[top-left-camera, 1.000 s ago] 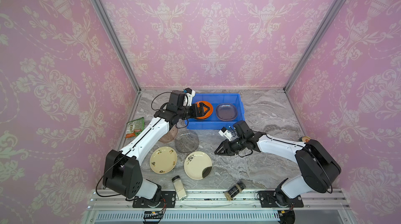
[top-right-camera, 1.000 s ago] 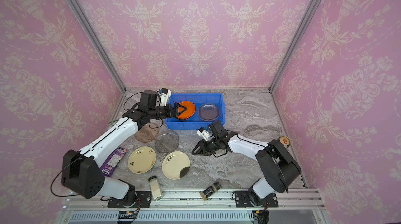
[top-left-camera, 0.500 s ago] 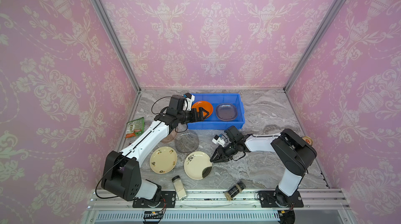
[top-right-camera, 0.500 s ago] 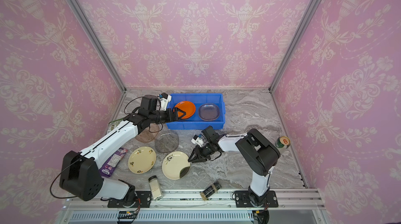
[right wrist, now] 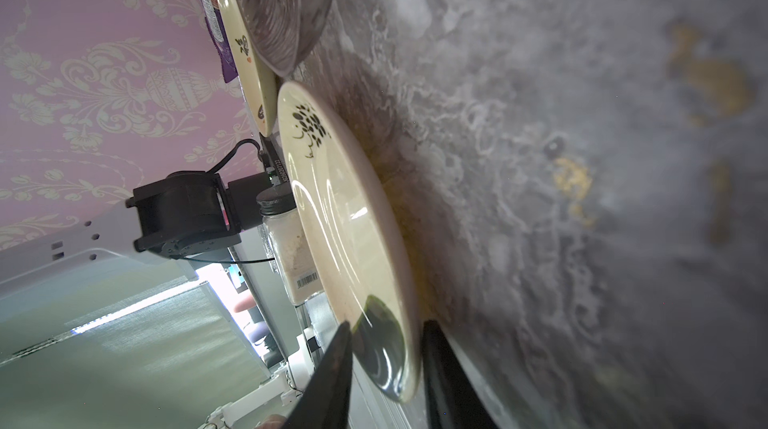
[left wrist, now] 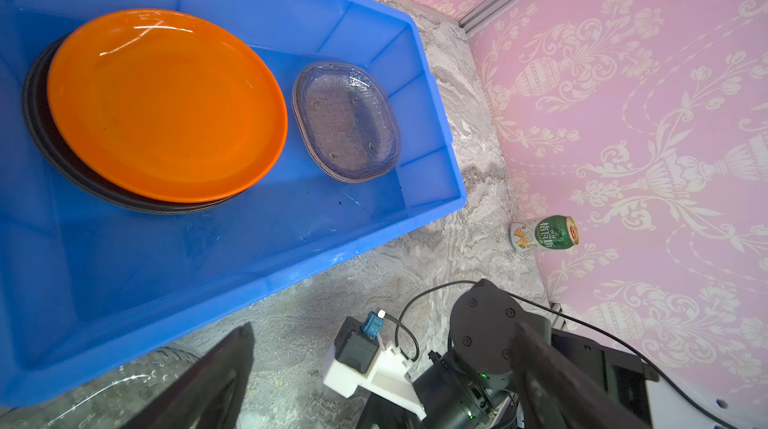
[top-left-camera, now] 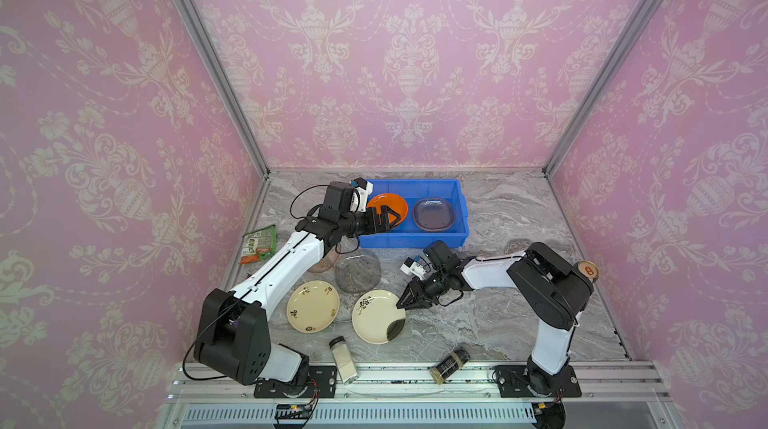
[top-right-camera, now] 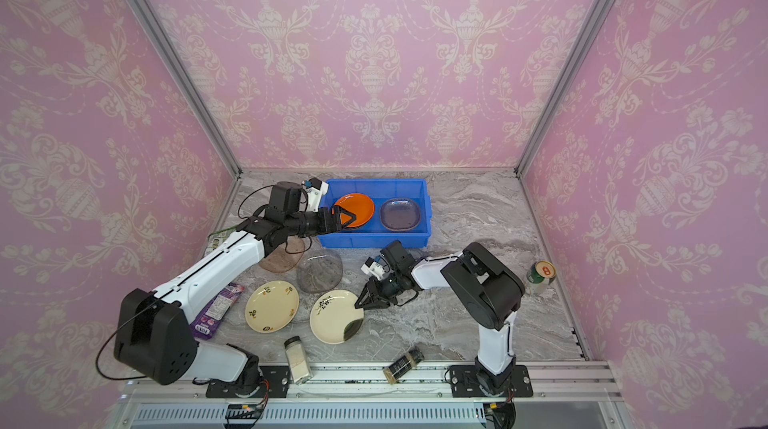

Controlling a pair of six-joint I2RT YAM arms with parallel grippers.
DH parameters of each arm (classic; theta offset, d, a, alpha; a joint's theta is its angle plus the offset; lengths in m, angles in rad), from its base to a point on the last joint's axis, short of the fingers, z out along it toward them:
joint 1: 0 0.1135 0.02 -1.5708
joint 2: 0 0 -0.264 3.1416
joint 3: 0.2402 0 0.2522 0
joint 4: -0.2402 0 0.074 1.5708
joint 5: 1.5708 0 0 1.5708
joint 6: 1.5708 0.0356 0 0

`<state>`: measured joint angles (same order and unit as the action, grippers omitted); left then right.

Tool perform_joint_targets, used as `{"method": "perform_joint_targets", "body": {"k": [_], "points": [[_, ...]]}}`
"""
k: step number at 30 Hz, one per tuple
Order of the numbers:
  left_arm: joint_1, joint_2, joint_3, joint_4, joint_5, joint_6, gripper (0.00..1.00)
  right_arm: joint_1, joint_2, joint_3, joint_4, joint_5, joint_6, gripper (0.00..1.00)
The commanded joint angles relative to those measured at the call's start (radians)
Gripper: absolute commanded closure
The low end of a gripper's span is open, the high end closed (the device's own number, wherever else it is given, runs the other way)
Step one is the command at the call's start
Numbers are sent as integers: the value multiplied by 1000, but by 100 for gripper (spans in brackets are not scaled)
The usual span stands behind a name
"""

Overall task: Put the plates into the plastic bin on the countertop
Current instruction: 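Grasp the cream printed plate's rim with the right gripper and tilt it up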

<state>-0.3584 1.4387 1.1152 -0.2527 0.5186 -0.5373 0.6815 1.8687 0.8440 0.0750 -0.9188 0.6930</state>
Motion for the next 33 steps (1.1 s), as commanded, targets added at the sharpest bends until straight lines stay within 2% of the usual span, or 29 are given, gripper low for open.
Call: {"method": "perform_joint_targets", "body": {"k": [1,8,29,33], "points": [[-3,-4,-9,-3,-5,17,3,13,20,37,-32,2,-4,71],[-3,-5,-24,7,-13,19,3,26,44,92,-133,24,-28,80],[-1,-23,-71,50,-35,23,2,42,43,140,-243,65,-64,93],[-1,-24,-73,52,-36,24,2,42,31,139,-257,73,-72,100]]}}
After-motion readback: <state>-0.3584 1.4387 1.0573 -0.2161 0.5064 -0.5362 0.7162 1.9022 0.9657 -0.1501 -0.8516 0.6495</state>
